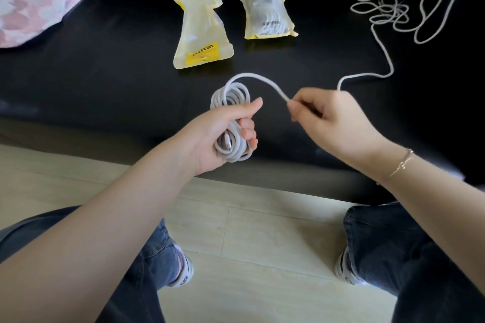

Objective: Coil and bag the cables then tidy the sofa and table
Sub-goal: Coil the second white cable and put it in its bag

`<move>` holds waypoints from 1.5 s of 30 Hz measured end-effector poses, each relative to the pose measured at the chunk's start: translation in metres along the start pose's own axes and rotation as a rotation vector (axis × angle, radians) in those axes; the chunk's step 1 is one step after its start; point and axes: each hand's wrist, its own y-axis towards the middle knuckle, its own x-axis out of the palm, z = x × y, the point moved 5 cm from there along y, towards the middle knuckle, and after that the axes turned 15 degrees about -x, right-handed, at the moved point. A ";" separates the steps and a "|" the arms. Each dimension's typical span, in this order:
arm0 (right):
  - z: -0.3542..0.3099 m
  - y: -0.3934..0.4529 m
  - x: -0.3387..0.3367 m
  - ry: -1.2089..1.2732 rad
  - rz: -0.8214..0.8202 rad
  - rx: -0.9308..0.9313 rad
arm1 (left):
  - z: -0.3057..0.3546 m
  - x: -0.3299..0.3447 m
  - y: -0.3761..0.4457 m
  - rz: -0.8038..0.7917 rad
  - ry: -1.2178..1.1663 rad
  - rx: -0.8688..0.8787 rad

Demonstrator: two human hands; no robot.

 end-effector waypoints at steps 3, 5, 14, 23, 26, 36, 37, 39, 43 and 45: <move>-0.008 -0.003 0.016 0.016 -0.142 -0.038 | -0.003 0.001 0.004 0.000 -0.059 0.005; -0.010 -0.005 0.023 0.020 -0.210 -0.053 | -0.004 0.000 0.005 0.004 -0.090 0.013; -0.009 -0.005 0.026 0.045 -0.277 -0.056 | -0.004 0.001 0.004 -0.042 -0.066 0.013; -0.013 -0.005 0.028 0.010 -0.318 -0.120 | -0.003 -0.004 0.011 0.000 -0.087 0.012; -0.014 -0.005 0.024 -0.116 -0.355 -0.204 | 0.002 -0.009 0.012 0.007 -0.133 0.036; -0.011 -0.009 0.030 -0.180 -0.497 -0.243 | 0.005 -0.014 0.013 -0.141 -0.387 -0.004; -0.010 -0.010 0.030 -0.191 -0.507 -0.243 | 0.006 -0.016 0.013 -0.120 -0.379 0.014; -0.009 -0.010 0.029 -0.199 -0.510 -0.234 | 0.009 -0.021 0.014 -0.076 -0.369 0.048; -0.005 -0.007 0.024 -0.268 -0.495 -0.206 | 0.011 -0.025 0.015 -0.038 -0.314 0.064; 0.000 -0.006 0.023 -0.354 -0.479 -0.175 | 0.010 -0.022 0.013 -0.068 -0.298 0.040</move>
